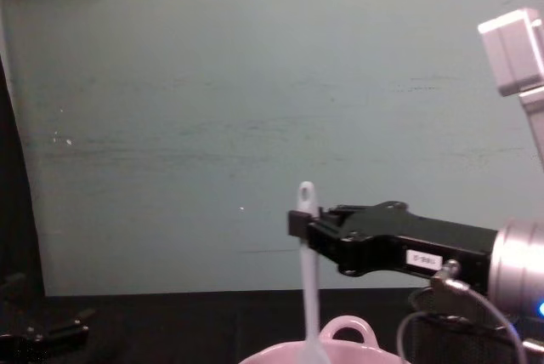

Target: Use the one hand to pick up the spoon and stir the clear water in the bowl.

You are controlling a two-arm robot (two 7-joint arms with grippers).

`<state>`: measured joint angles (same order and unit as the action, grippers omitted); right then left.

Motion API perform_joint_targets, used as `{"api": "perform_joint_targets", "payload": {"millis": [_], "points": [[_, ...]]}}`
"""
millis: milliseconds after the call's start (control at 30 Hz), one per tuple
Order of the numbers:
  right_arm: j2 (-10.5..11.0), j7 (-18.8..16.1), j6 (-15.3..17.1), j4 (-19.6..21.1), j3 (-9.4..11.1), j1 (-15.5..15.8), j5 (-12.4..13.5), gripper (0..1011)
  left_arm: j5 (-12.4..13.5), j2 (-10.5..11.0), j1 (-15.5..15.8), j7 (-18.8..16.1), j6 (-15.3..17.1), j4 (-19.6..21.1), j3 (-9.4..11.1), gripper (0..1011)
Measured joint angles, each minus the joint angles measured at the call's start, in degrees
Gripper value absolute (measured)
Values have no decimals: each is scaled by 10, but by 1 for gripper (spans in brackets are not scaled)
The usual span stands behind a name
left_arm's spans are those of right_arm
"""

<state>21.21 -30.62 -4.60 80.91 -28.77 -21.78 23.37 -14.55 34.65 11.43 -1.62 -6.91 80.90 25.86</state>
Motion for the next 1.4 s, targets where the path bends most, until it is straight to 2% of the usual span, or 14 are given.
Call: {"api": "perform_joint_targets", "payload": {"millis": [167,367,467,667,967,1200,1400], "points": [[14,7,-2,11,20,15,0,118,0,0,0,0,0,0,0,1005],[30,8,-2,33,32,33,0,118,0,0,0,0,0,0,0,1005],[37,8,-1,47,33,44,-2,118,0,0,0,0,0,0,0,1005],[42,-2,1,80,20,63,-8,118,0,0,0,0,0,0,0,1005],[28,-15,-3,89,3,66,-4,118,0,0,0,0,0,0,0,1005],[3,-24,-3,55,-5,47,16,118,0,0,0,0,0,0,0,1005],[-9,-18,-6,21,2,33,29,118,0,0,0,0,0,0,0,1005]]}}
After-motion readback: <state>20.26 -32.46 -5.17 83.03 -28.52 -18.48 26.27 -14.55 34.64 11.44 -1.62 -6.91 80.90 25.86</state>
